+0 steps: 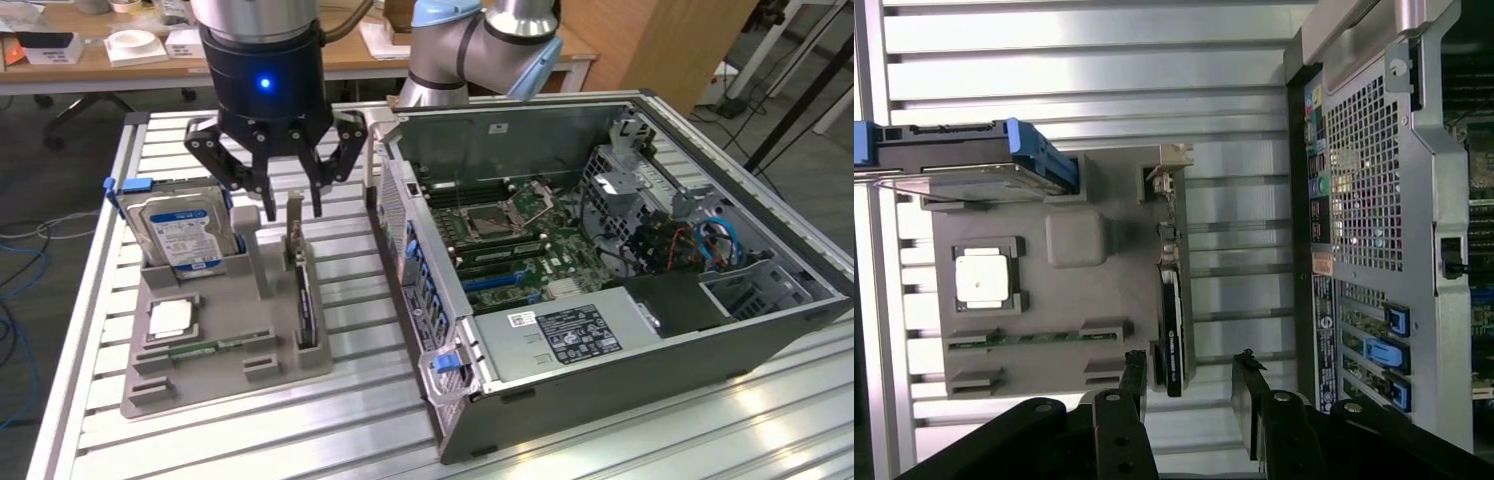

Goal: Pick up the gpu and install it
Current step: 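Pick up the gpu and move the gpu toward the slot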

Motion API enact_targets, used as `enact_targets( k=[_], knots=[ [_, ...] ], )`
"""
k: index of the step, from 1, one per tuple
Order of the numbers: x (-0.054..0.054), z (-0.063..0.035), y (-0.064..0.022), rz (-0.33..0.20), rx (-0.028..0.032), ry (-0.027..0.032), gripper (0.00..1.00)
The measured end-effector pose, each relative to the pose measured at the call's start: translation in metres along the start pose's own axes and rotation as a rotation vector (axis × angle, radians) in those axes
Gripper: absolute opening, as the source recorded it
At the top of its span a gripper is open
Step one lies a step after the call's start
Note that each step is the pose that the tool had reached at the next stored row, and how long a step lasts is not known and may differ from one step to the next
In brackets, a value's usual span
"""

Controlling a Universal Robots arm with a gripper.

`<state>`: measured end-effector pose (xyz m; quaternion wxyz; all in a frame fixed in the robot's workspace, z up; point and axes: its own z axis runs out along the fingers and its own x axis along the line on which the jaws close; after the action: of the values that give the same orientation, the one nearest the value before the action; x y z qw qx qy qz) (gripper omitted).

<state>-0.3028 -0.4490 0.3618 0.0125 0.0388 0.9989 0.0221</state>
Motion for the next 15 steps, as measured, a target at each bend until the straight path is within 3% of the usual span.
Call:
enact_targets(
  k=[15],
  knots=[
    [0.0002,0.0062,-0.0003,0.000,0.0000,0.0001,0.47]
  ],
)
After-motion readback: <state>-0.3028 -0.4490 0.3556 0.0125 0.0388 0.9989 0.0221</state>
